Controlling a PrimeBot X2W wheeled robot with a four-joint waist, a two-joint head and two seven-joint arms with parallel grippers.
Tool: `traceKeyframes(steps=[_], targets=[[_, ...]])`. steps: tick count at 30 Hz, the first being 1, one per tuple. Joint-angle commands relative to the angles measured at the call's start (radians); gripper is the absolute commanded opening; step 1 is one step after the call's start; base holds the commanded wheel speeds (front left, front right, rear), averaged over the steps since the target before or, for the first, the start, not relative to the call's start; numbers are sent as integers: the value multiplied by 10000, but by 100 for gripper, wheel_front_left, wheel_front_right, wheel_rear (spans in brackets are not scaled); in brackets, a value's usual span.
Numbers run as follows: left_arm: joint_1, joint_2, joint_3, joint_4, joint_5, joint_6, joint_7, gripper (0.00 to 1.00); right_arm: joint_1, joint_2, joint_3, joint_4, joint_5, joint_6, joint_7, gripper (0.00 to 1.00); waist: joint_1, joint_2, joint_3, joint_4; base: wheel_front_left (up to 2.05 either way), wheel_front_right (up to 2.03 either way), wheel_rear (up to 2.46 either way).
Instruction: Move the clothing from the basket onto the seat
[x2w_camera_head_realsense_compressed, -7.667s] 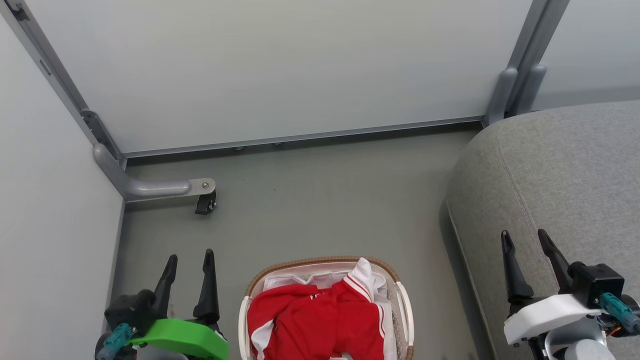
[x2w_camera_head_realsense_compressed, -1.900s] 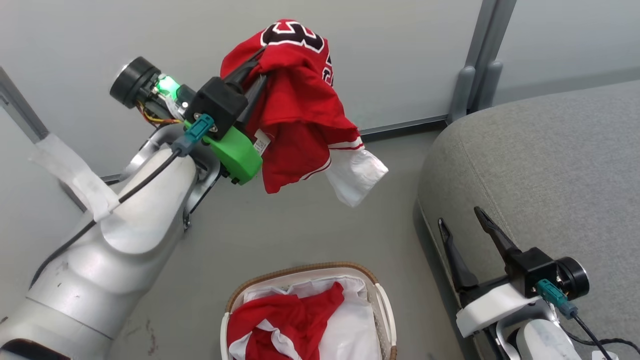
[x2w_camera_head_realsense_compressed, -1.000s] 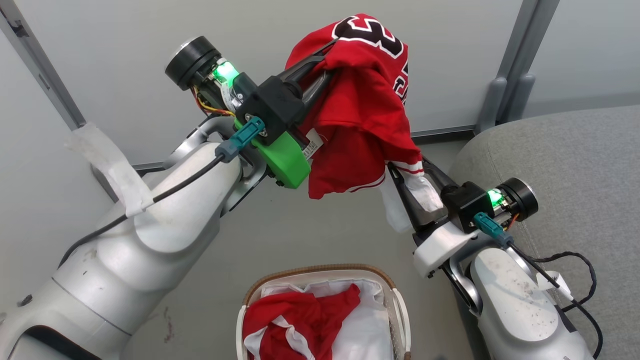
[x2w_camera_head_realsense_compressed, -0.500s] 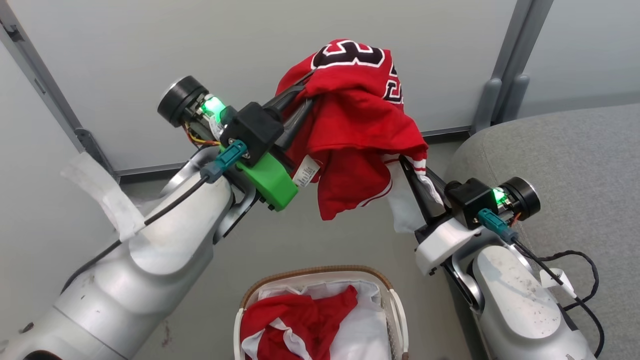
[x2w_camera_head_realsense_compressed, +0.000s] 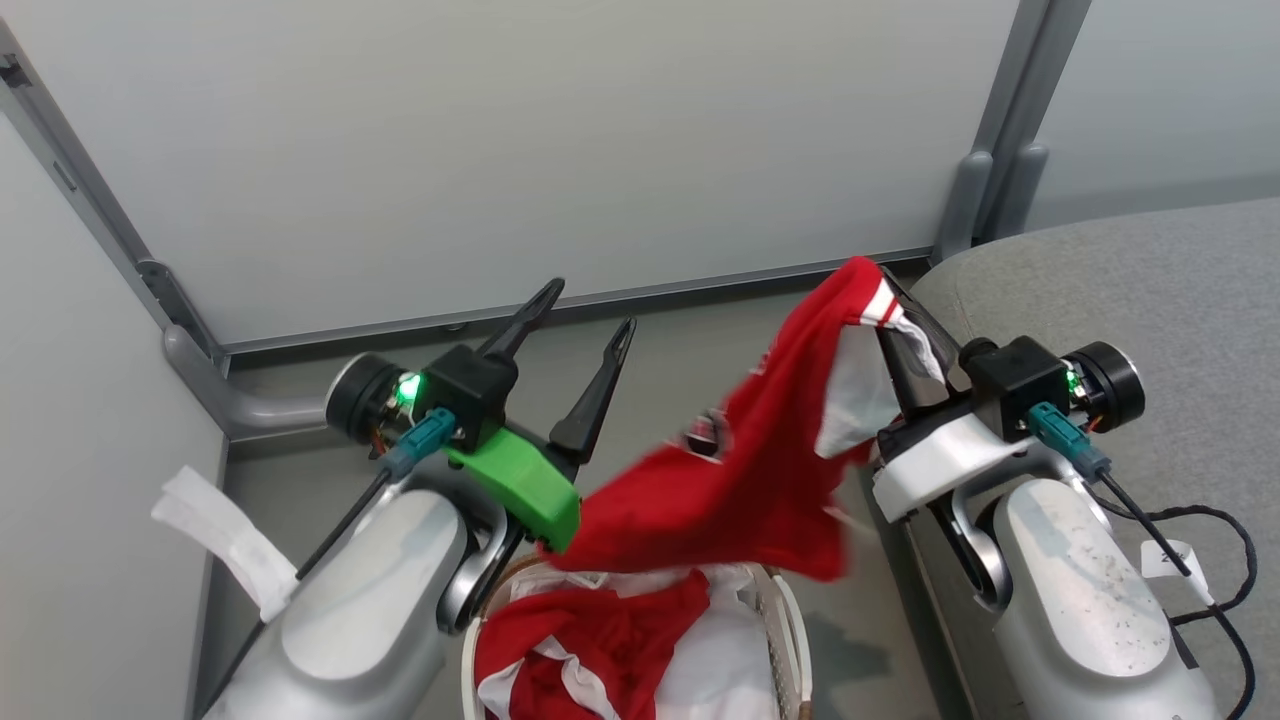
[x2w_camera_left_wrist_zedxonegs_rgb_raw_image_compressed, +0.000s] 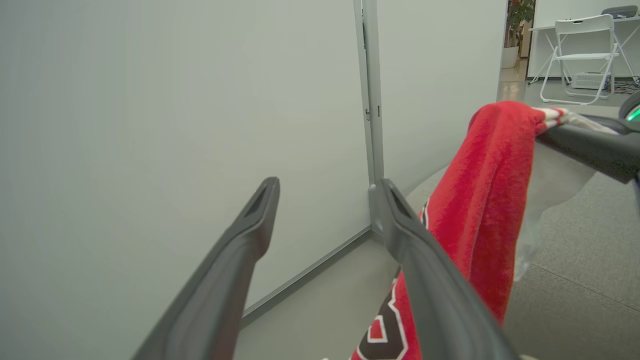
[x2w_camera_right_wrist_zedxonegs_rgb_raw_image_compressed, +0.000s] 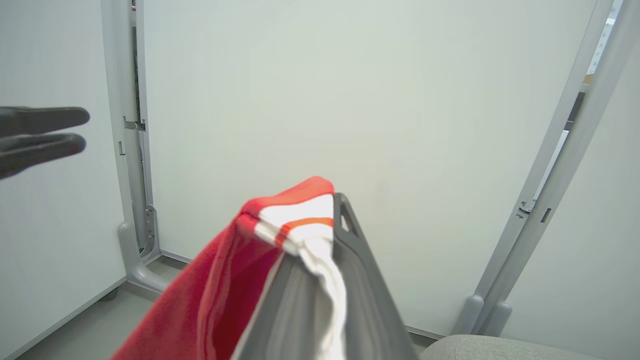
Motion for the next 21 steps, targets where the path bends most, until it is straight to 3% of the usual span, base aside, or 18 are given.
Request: traceKeyframes(steps=[1, 11, 21], targets=[[419, -90, 206, 91, -54, -65, -28, 100, 155, -43, -142, -158, -76, -13, -53, 0, 0, -1, 16, -29, 0, 0, 0], [2503, -715, 1524, 354, 280, -386, -22, 100, 540, -36, -501, -612, -187, -12, -51, 0, 0, -1, 49, -280, 0, 0, 0], [3605, -1328, 2543, 243, 963, -534, -22, 100, 740, -37, -639, -771, -108, -14, -51, 0, 0, -1, 67, -343, 0, 0, 0]])
